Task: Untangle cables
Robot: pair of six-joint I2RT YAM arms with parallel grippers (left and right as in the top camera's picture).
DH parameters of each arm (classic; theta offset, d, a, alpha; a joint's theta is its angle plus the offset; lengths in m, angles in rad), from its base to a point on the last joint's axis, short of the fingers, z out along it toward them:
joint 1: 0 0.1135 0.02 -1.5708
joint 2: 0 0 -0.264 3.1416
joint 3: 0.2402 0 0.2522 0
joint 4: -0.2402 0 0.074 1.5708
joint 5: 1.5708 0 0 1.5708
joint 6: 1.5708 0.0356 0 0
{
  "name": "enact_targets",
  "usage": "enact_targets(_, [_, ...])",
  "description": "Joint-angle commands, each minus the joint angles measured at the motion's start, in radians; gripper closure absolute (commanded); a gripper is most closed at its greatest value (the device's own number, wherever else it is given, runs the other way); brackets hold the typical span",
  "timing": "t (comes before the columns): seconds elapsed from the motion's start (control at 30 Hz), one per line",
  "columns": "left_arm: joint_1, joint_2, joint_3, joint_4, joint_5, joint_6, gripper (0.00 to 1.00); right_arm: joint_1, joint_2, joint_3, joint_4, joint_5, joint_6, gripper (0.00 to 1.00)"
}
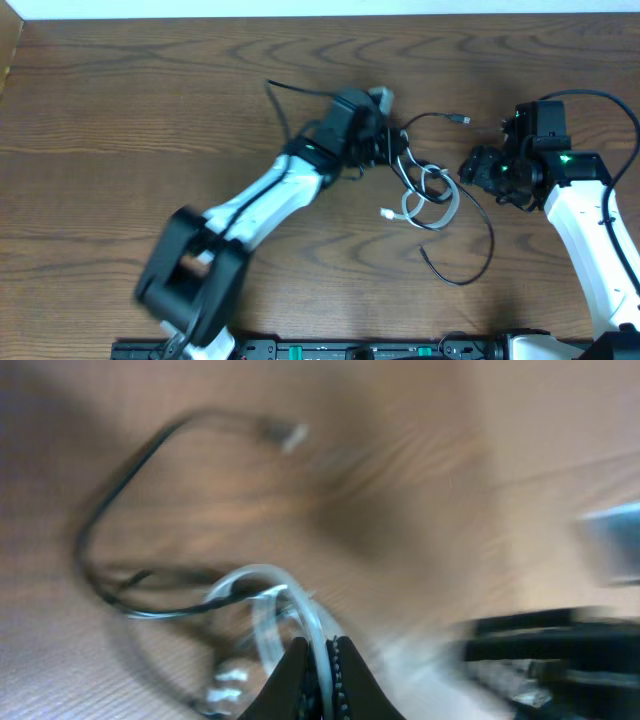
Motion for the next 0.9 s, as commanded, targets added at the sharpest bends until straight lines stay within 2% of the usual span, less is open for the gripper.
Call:
enact_targets(0.0, [0.020,-0.200,0.034,0.019,0.106,-0.096,0.93,0.031,0.028,-0.001,0.032,-0.122,-0.044,0.32])
enact_targets(0.3, [0.020,-0.419,0.034,0.018,0.149,-0.098,0.93,0.089,0.105,-0.001,0.198,-0.317,-0.043,0.31])
enact_targets(0.53, [0.048,-0.436,0.034,0.010,0.149,-0.098,0.93,0.090,0.110,-0.001,0.304,-0.491,-0.036,0.30])
enact_targets(0.87, [0.097,-0.436,0.034,0.019,0.176,-0.132,0.93,0.153,0.151,-0.001,0.306,-0.536,-0.055,0.30])
